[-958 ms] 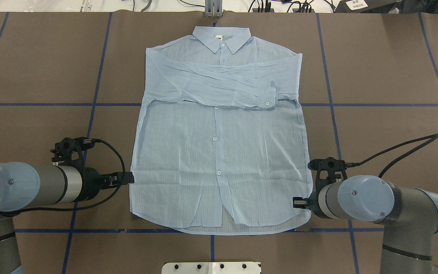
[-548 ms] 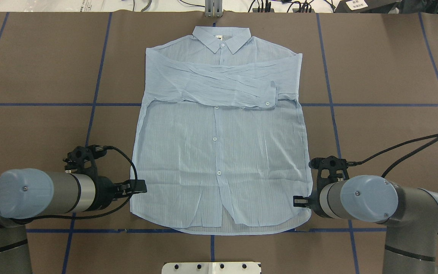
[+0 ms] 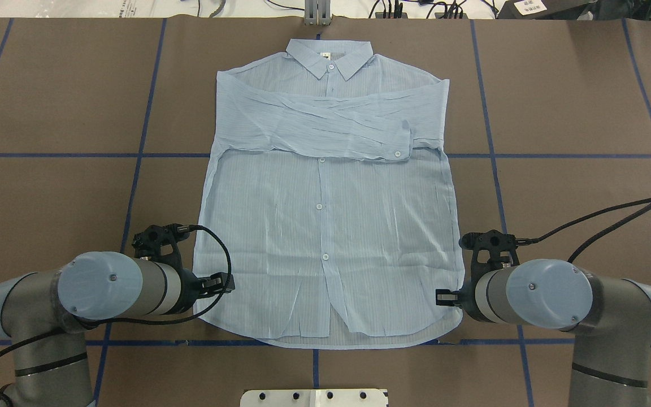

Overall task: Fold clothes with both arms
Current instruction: 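Grasp the hem corners nearest the robot with both grippers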

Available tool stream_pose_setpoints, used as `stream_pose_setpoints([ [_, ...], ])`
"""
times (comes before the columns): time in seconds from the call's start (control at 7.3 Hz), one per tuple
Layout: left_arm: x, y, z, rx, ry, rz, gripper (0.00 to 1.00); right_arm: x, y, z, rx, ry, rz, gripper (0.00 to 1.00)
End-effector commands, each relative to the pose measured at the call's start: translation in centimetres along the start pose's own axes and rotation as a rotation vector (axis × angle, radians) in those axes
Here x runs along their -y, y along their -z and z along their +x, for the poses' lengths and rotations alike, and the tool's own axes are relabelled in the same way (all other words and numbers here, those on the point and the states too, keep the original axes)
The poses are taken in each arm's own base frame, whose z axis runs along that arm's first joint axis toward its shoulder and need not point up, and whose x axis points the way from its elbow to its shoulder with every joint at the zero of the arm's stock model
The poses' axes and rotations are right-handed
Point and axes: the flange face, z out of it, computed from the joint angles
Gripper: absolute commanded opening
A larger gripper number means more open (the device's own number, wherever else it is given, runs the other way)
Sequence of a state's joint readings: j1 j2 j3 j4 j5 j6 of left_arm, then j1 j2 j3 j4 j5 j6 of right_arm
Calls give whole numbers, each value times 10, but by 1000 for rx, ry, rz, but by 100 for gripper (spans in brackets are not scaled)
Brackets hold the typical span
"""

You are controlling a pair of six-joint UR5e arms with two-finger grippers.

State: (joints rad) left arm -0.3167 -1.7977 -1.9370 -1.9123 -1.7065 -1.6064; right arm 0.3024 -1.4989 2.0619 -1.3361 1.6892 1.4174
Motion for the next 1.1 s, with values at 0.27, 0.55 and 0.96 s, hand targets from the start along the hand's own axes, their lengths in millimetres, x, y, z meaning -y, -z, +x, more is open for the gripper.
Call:
stream_pose_setpoints([
  [0.27, -19, -12, -2, 80, -15, -25, 75, 0, 2, 0, 3, -1, 0, 0],
  [0.55, -29, -12, 0, 105, -23, -38, 64, 2, 3, -1, 6, -3, 1, 0],
  [0.96, -29, -11, 14, 144, -19, -35, 10, 5, 5, 1, 7, -9, 3, 0],
])
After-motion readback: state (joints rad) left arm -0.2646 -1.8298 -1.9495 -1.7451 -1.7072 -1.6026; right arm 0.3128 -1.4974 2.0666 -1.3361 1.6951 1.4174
